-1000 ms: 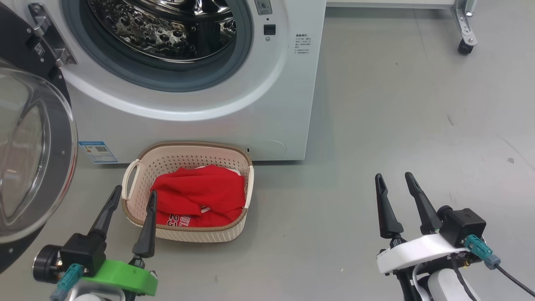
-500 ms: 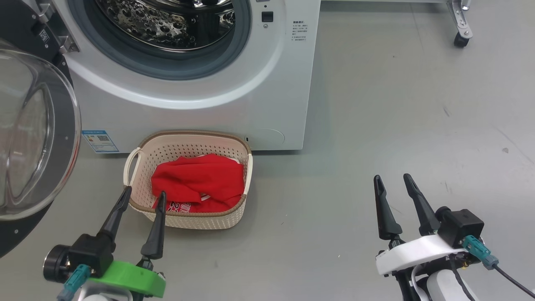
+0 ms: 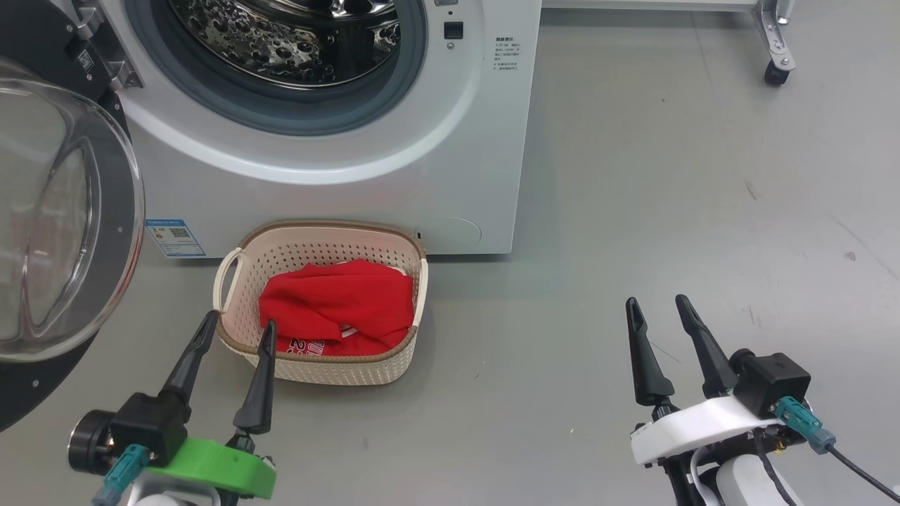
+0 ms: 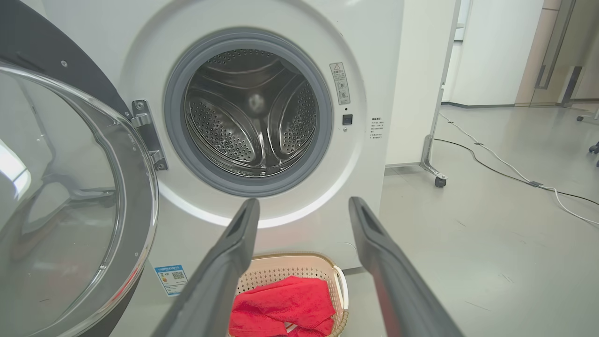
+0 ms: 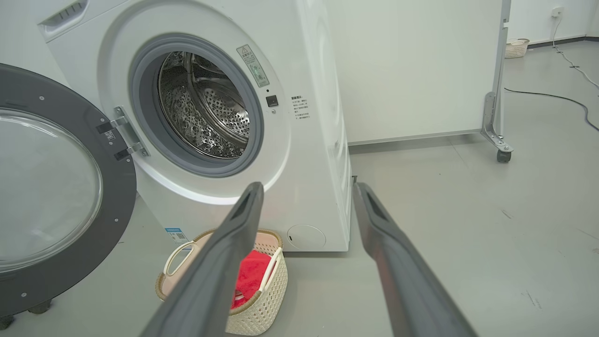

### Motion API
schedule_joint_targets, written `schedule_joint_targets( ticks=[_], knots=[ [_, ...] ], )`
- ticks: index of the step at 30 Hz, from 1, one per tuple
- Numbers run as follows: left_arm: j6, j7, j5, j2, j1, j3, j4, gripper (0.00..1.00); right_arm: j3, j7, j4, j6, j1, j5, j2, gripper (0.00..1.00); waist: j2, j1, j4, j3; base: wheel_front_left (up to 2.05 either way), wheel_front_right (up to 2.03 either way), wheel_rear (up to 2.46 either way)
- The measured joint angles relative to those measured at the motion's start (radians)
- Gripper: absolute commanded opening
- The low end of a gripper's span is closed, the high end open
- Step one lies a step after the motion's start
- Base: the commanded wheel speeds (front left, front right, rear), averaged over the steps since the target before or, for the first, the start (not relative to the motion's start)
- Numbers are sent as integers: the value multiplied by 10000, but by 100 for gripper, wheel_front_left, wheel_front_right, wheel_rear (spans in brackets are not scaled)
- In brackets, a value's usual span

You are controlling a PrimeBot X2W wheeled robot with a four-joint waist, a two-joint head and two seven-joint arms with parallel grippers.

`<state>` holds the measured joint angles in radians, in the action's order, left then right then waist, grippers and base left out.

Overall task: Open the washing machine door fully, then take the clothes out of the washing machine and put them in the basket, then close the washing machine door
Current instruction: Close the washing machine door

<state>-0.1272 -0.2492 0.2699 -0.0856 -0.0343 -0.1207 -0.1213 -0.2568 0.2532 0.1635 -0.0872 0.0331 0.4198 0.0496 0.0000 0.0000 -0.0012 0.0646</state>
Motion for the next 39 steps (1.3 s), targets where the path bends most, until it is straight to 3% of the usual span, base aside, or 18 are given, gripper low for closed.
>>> schedule_joint_targets(
  ticks=[31, 39],
  knots=[
    [-2, 0, -2, -38, 151, 58, 77, 100, 46, 0, -19, 2, 0, 2, -4, 100, 0, 0, 43, 135, 0, 0, 0],
    [-2, 0, -4, -21, 145, -157, 67, 100, 194, 0, -251, 15, -2, 2, -8, 100, 0, 0, 370, 217, 0, 0, 0]
  ],
)
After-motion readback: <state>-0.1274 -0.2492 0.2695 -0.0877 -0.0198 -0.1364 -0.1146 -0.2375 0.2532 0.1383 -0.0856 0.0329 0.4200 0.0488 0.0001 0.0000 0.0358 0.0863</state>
